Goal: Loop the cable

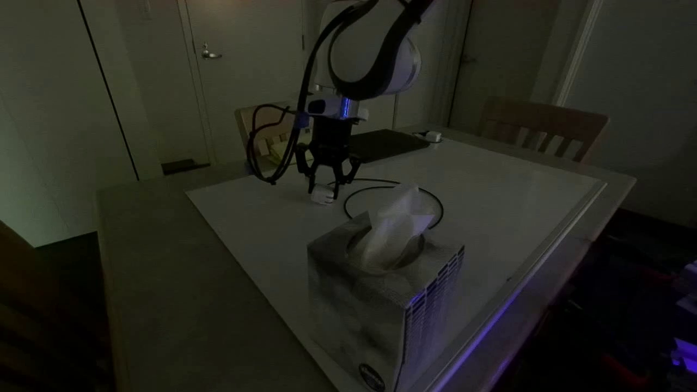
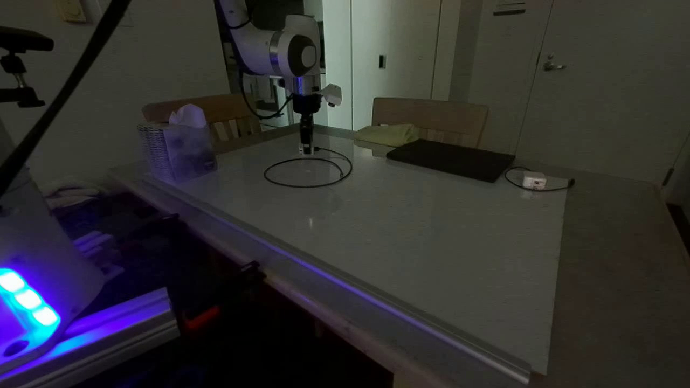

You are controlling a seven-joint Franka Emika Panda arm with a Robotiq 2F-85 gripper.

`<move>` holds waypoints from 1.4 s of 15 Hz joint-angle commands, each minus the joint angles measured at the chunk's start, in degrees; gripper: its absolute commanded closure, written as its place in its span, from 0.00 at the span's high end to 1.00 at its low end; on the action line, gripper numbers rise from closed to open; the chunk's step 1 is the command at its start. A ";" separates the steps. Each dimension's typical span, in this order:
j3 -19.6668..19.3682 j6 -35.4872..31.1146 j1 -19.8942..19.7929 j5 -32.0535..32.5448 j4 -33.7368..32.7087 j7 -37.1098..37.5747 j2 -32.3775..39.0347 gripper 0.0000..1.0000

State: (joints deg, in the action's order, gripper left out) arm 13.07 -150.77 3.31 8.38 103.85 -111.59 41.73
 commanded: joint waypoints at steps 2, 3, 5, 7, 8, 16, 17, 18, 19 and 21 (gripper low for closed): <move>0.46 2.04 -0.21 0.55 0.69 -0.06 0.36 0.29; 0.52 2.27 -0.22 0.54 0.97 -0.06 0.01 0.78; 0.83 3.42 -0.50 0.26 1.33 -0.35 -0.36 0.87; 0.61 4.81 -0.57 0.28 1.72 0.00 -1.67 0.98; 0.56 4.95 -0.68 0.27 1.95 0.11 -2.49 1.00; -1.51 3.21 -0.11 1.02 5.26 2.99 -14.39 1.00; -1.71 3.09 -0.15 0.93 5.54 3.34 -15.70 1.00; -1.89 3.16 -0.16 0.86 5.76 3.82 -16.81 1.00; -2.29 3.45 0.06 1.04 5.82 4.72 -17.77 1.00; -2.67 2.94 0.12 1.23 6.43 5.61 -19.36 1.00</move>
